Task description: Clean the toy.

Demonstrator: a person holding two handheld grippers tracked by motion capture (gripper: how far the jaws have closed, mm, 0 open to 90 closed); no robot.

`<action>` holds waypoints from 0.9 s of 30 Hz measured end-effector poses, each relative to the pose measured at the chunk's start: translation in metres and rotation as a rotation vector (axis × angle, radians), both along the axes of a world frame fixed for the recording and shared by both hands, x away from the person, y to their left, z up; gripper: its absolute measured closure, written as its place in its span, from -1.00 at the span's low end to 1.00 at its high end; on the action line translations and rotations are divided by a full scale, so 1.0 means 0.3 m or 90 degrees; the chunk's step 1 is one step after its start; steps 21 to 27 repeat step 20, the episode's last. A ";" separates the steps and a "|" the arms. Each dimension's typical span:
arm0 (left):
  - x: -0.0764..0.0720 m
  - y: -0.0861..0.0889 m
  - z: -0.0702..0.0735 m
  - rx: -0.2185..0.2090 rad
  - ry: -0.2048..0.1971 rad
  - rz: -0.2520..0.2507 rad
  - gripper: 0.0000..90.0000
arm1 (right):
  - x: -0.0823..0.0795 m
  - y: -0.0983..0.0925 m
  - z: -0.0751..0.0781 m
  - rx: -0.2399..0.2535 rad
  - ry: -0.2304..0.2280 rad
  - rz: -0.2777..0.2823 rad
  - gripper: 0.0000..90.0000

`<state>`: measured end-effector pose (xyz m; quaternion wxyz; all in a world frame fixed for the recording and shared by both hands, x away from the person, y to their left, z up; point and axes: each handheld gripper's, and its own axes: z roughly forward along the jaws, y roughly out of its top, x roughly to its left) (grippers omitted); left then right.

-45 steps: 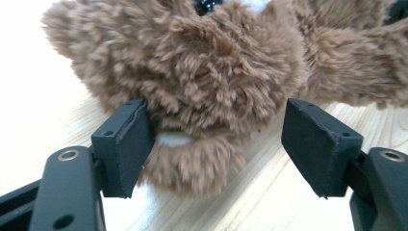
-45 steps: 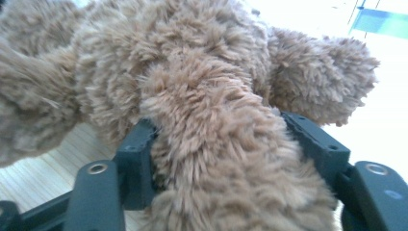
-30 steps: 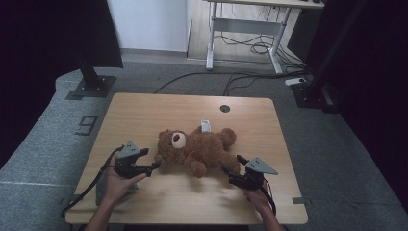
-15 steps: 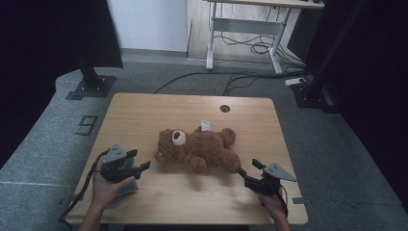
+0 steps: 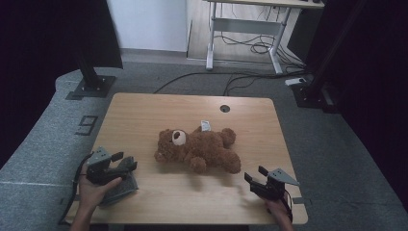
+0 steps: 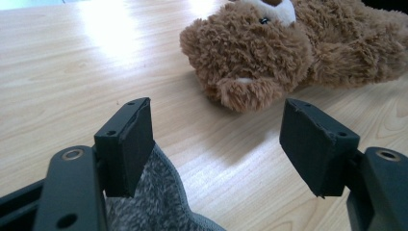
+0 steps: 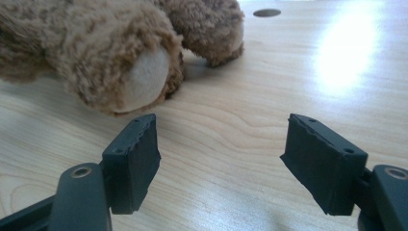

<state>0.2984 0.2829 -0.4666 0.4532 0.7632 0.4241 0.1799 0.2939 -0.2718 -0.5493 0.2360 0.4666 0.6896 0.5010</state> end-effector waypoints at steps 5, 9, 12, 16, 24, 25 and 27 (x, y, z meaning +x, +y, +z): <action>0.007 -0.006 -0.018 0.007 0.010 -0.005 -0.37 | 0.002 0.003 0.000 -0.003 0.004 -0.001 -0.38; 0.009 -0.013 -0.024 0.011 0.013 -0.008 -0.37 | 0.002 0.003 0.000 -0.003 0.004 -0.001 -0.38; 0.009 -0.012 -0.024 0.010 0.013 -0.008 -0.37 | 0.003 0.002 0.000 -0.003 0.003 -0.003 -0.38; 0.009 -0.011 -0.025 0.010 0.016 -0.008 -0.37 | 0.003 0.003 0.000 -0.004 0.000 -0.004 -0.38; 0.007 -0.007 -0.021 0.003 0.012 -0.008 -0.37 | 0.003 0.004 0.000 -0.004 0.000 -0.004 -0.38; 0.007 -0.007 -0.021 0.003 0.012 -0.008 -0.37 | 0.003 0.004 0.000 -0.004 0.000 -0.004 -0.38; 0.007 -0.007 -0.021 0.003 0.012 -0.008 -0.37 | 0.003 0.004 0.000 -0.004 0.000 -0.004 -0.38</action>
